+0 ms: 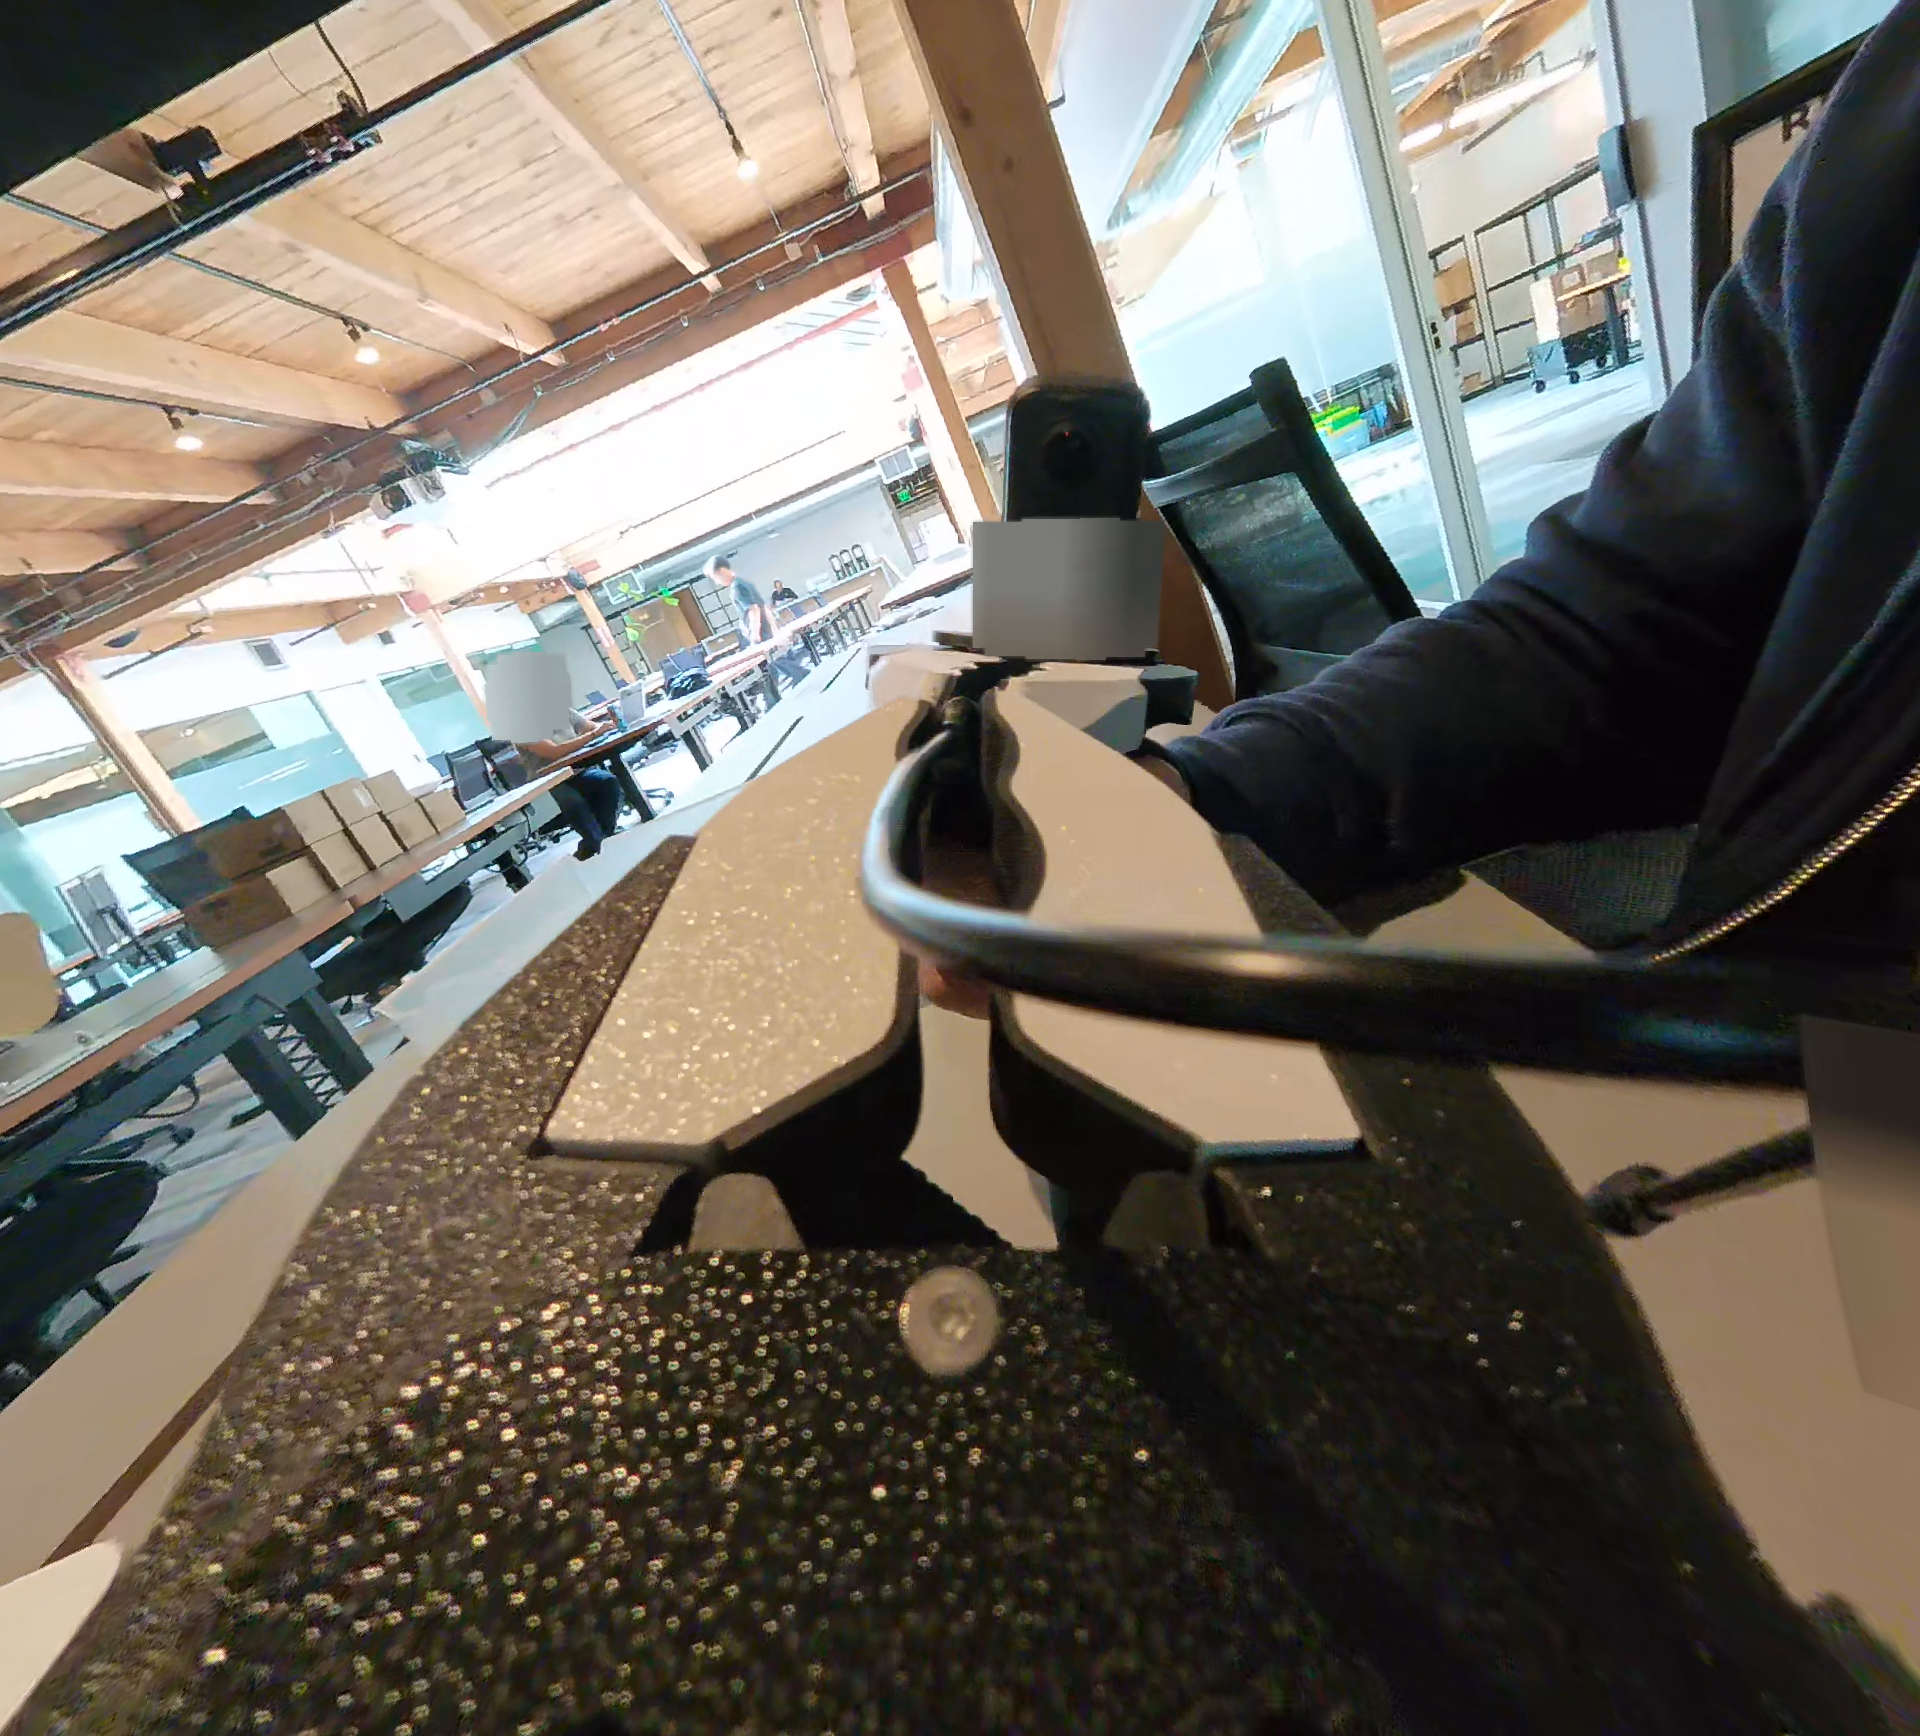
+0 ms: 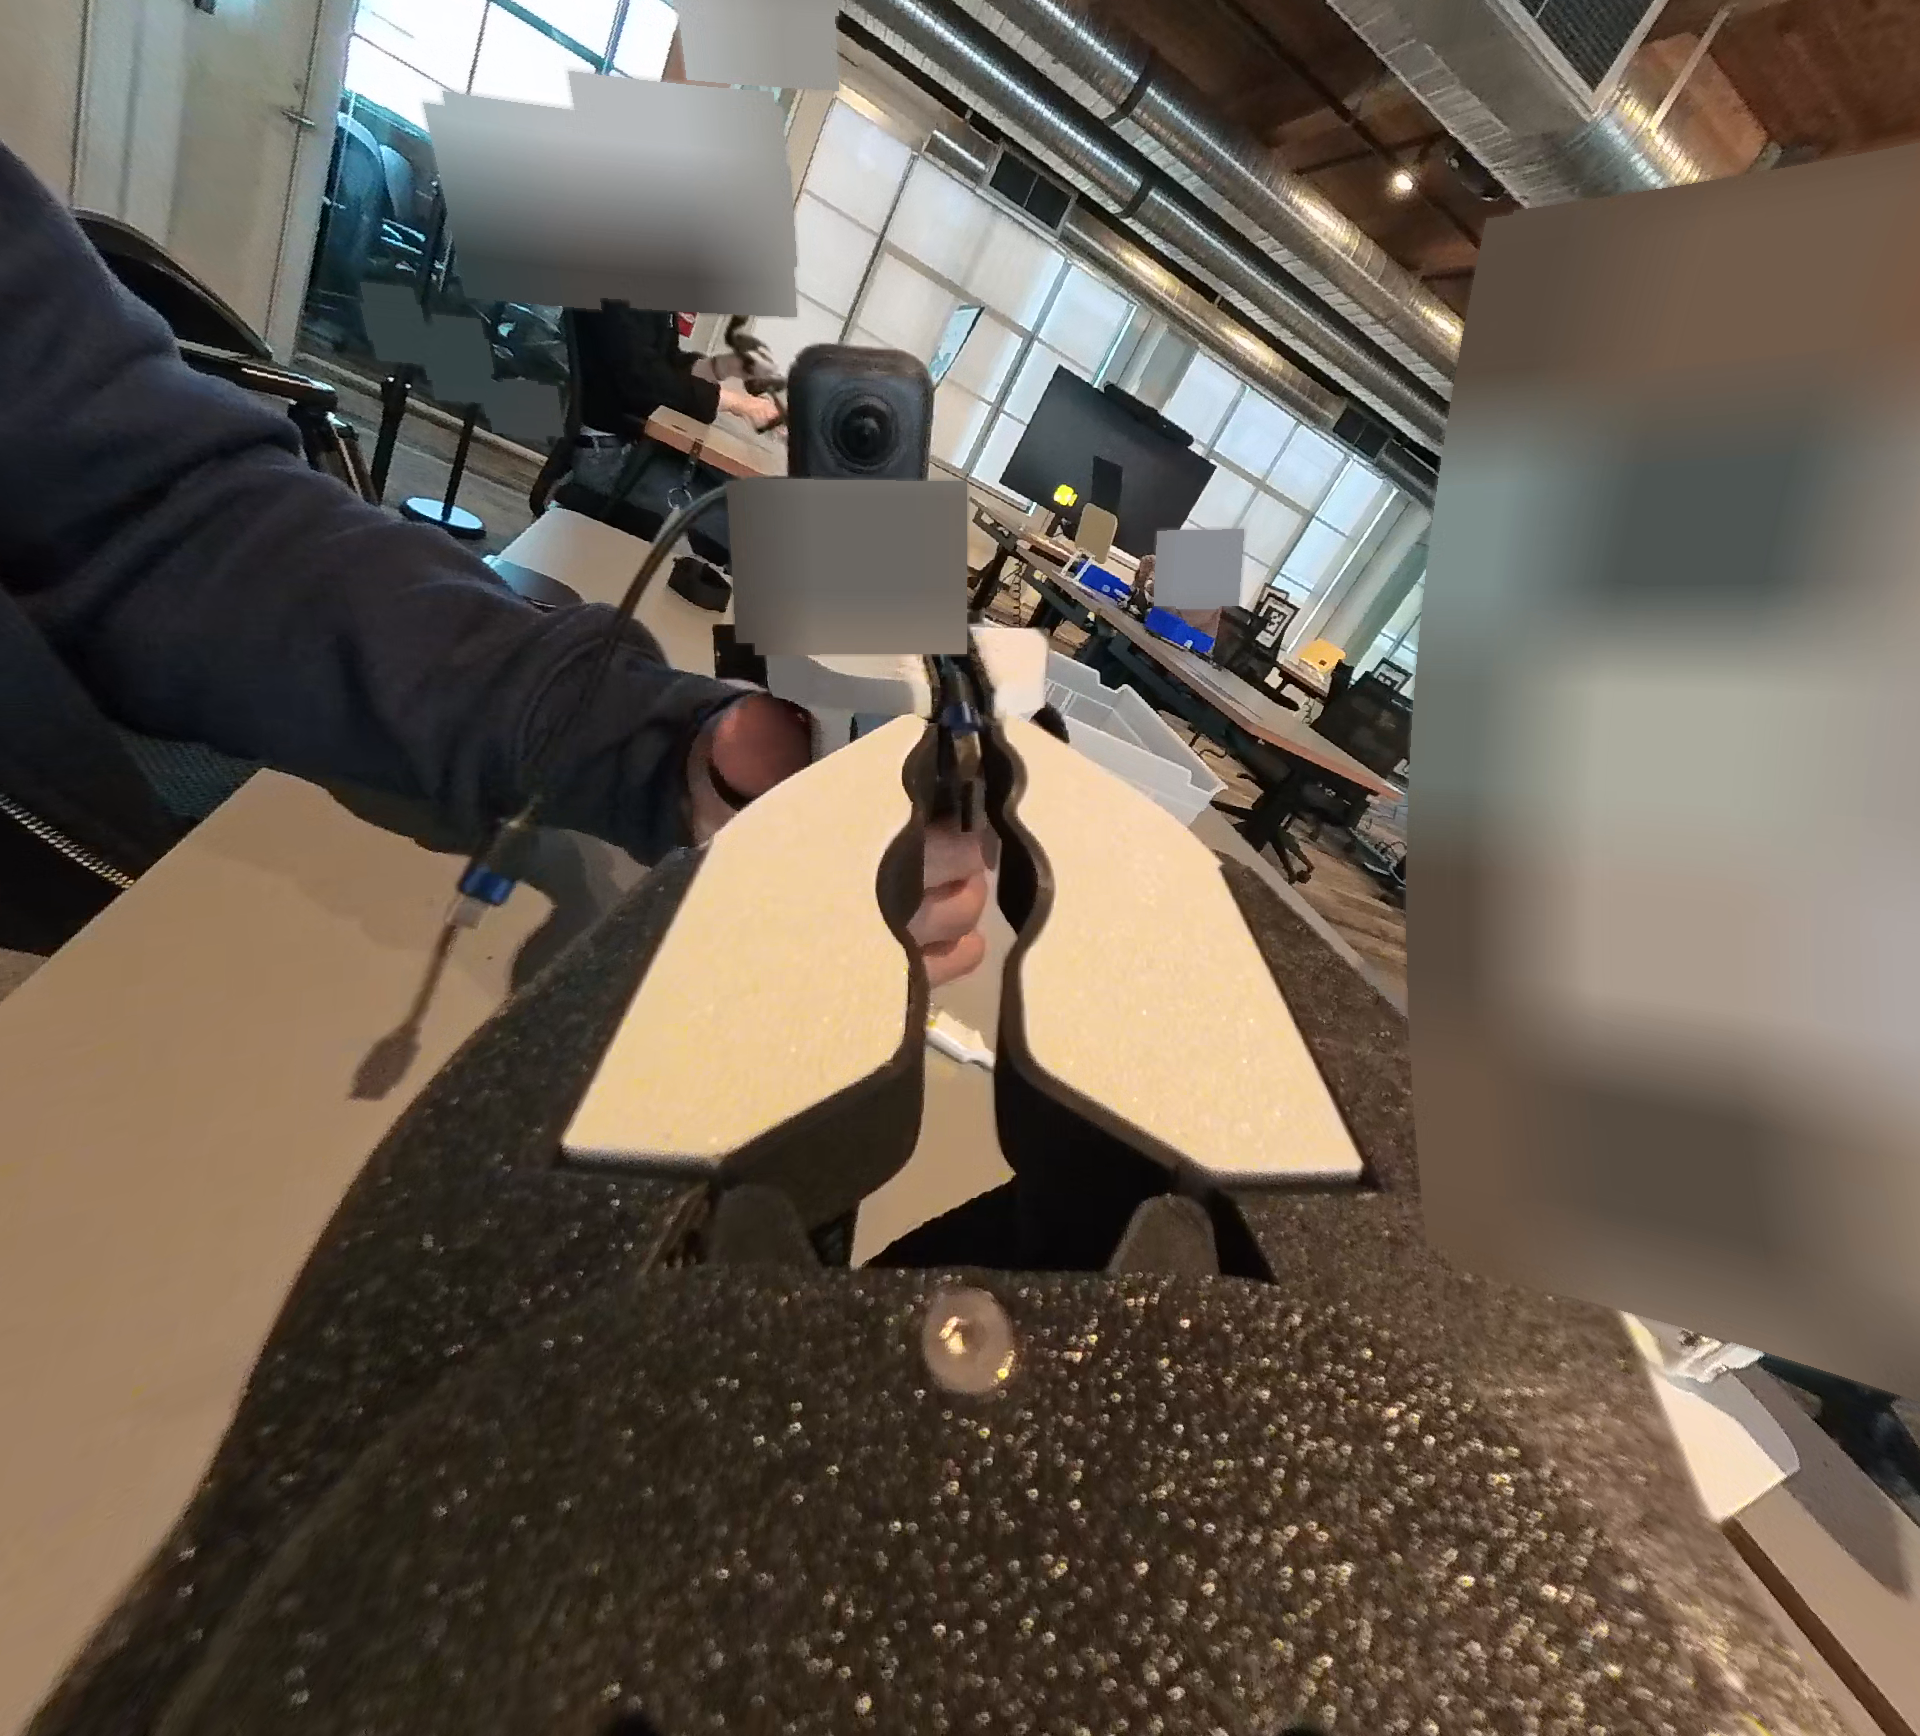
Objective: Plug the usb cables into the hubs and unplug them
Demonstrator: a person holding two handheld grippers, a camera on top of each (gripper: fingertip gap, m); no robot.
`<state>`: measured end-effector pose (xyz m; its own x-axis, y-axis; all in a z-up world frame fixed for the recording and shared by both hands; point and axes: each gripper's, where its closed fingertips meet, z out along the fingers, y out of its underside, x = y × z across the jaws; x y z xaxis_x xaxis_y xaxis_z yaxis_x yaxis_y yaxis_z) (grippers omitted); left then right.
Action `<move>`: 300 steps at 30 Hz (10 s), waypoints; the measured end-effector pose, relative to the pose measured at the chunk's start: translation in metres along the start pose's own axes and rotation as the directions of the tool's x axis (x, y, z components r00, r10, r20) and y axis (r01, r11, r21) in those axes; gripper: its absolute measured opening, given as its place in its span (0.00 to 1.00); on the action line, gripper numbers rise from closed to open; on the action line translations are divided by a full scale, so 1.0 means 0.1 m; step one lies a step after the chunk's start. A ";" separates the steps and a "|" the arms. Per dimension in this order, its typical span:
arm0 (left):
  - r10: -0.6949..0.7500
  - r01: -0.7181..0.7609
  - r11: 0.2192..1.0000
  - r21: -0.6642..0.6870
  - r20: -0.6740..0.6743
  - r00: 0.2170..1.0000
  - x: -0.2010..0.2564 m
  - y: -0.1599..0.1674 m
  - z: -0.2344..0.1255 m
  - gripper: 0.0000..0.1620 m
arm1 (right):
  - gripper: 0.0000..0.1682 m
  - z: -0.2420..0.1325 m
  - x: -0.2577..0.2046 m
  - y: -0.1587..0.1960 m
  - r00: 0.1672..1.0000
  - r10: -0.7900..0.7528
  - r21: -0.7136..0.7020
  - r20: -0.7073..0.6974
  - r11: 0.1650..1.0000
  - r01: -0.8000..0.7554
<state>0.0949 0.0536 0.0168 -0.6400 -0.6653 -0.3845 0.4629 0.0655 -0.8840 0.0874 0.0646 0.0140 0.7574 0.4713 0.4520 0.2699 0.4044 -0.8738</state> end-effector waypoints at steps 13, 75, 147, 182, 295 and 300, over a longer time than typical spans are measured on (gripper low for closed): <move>-0.094 0.085 0.988 0.127 0.070 0.993 -0.13 -0.19 -0.07 0.05 | 0.02 -0.03 0.11 -0.03 0.998 0.023 0.010 -0.055 1.000 -0.023; -0.119 0.117 0.992 0.048 0.044 0.992 -0.02 -0.15 0.08 0.04 | 0.04 -0.09 0.06 -0.13 0.993 0.094 -0.052 0.073 0.995 -0.090; 0.087 0.052 0.937 -0.347 0.373 0.924 -0.82 0.27 -0.67 0.04 | 0.00 -0.30 0.35 2.05 0.886 0.369 -0.803 -0.280 0.416 -0.427; 0.061 0.063 0.946 -0.319 0.366 0.929 -0.81 0.25 -0.69 0.04 | 0.10 -0.28 0.37 1.98 0.781 0.530 -0.720 -0.330 0.394 -0.572; 0.331 -0.380 0.114 -0.918 -0.326 0.886 -0.26 1.48 -0.72 0.22 | 0.09 -0.67 0.02 1.66 0.790 0.542 -0.772 -0.287 0.357 -0.526; 0.308 -0.406 0.070 -0.911 -0.367 0.878 -0.18 1.62 -0.68 0.22 | 0.09 -0.58 0.01 1.56 0.738 0.610 -0.725 -0.289 0.364 -0.584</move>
<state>0.1402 0.1267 -0.1372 -0.6443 -0.2908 -0.7074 -0.2667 0.9523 -0.1485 0.1645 0.0829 -0.1328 0.8954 0.3680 -0.2508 0.0868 -0.6966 -0.7122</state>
